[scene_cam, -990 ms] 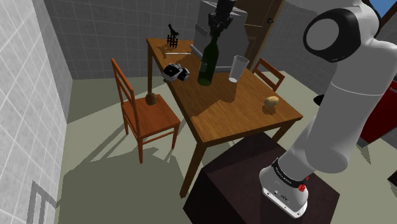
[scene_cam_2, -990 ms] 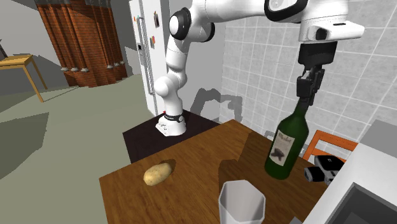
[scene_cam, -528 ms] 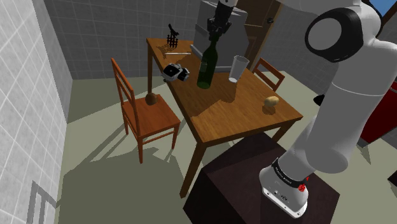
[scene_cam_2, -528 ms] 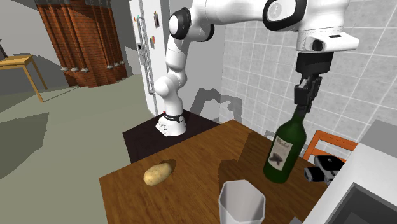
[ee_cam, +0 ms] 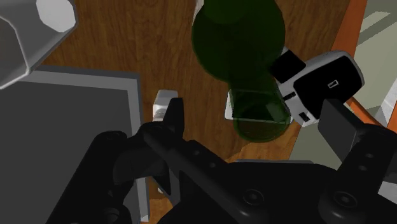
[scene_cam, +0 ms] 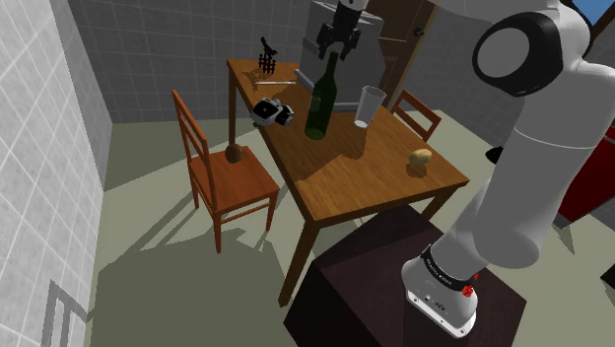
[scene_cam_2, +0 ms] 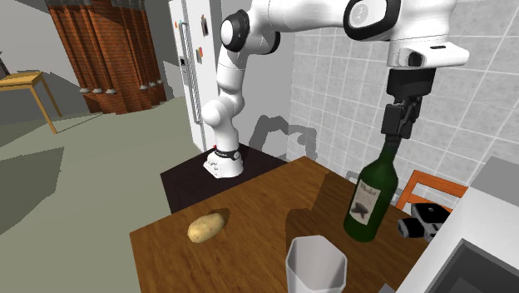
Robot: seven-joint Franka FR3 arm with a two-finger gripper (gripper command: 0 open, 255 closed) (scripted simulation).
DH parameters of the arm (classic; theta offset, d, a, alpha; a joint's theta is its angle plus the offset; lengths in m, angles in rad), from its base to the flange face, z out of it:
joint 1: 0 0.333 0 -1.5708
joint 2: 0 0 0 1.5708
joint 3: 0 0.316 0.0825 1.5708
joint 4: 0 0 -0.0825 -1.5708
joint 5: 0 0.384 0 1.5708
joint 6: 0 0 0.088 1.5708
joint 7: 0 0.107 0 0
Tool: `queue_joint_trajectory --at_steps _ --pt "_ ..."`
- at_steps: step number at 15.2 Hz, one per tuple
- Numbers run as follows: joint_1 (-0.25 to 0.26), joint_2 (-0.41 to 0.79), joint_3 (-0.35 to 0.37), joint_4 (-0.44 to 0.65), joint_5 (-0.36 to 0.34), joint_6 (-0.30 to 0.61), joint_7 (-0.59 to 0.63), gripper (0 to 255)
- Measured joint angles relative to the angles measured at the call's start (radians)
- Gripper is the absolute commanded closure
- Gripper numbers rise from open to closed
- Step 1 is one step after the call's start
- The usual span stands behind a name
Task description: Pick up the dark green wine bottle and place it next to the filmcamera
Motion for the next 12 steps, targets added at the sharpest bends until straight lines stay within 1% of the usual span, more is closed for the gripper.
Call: queue_joint_trajectory --at_steps 2,4,6,12 --pt "-0.001 0.0 0.0 0.016 0.0 -0.015 0.0 0" --pt "-0.011 0.007 -0.003 0.08 0.004 -0.071 -0.004 0" --pt "-0.011 0.004 -0.004 0.118 0.002 -0.113 0.001 0" --pt "-0.013 0.008 -0.004 0.14 0.004 -0.132 0.002 0"
